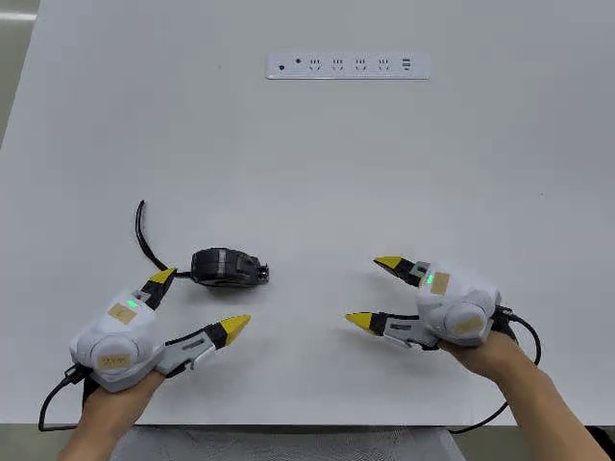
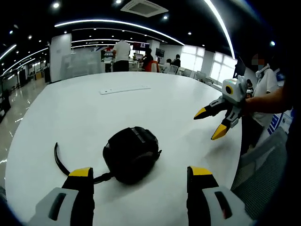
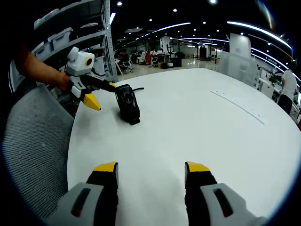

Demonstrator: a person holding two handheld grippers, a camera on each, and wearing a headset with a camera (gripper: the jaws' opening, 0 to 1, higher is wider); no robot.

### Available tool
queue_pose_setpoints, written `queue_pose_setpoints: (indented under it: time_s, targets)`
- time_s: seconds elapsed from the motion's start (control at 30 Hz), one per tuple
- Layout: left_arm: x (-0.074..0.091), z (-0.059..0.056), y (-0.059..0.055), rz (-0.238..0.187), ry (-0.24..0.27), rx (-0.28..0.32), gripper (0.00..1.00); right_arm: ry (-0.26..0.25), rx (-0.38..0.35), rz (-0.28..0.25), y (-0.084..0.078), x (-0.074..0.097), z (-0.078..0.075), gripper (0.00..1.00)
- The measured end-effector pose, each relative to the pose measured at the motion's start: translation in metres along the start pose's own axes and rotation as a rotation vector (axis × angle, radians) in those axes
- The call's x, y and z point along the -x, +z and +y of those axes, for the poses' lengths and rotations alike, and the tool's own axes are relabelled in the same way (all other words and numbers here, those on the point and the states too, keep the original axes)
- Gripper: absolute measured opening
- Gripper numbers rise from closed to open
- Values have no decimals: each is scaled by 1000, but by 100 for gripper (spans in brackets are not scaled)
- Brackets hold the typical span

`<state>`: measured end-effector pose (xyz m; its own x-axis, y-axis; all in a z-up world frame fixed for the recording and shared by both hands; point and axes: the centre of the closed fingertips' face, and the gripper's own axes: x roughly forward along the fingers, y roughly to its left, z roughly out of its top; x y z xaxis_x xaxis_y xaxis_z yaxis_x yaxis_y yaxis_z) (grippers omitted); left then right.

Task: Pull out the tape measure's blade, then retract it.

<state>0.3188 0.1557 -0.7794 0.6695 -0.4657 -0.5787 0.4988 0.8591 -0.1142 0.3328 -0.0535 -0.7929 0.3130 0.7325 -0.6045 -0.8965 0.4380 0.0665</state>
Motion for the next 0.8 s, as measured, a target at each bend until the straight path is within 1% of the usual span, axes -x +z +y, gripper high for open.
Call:
queue_pose_setpoints:
  time_s: [0.17,0.23,0.3,0.4,0.47,0.53,0.63,0.7,0.8]
  targets:
    - [7,2,-1,-18,-19,-43,80,-16,-14,-31,-2,8,-1,63]
    - [10,3,-2,-23,-22,-50,81,-23,-16,-40,-3,11,-2,67]
    - [11,5,-4,-20,-17,-65,83,-29,-15,-42,-5,14,-3,68]
    - [13,2,-7,-19,-43,-101,85,-34,-15,-56,-9,18,-3,71]
    - [15,1,-8,-26,-57,-106,87,-33,-18,-60,-12,20,-3,73]
    - [17,-1,-7,-57,-76,-93,90,-37,-23,-71,-15,24,-3,75]
    - [18,0,-5,-81,-72,-90,94,-37,-32,-79,-20,28,-4,78]
    - [18,2,-7,-78,-70,-90,95,-39,-25,-76,-24,31,-4,79]
    - [18,3,-14,-69,-71,-98,96,-39,-26,-70,-29,35,-3,80]
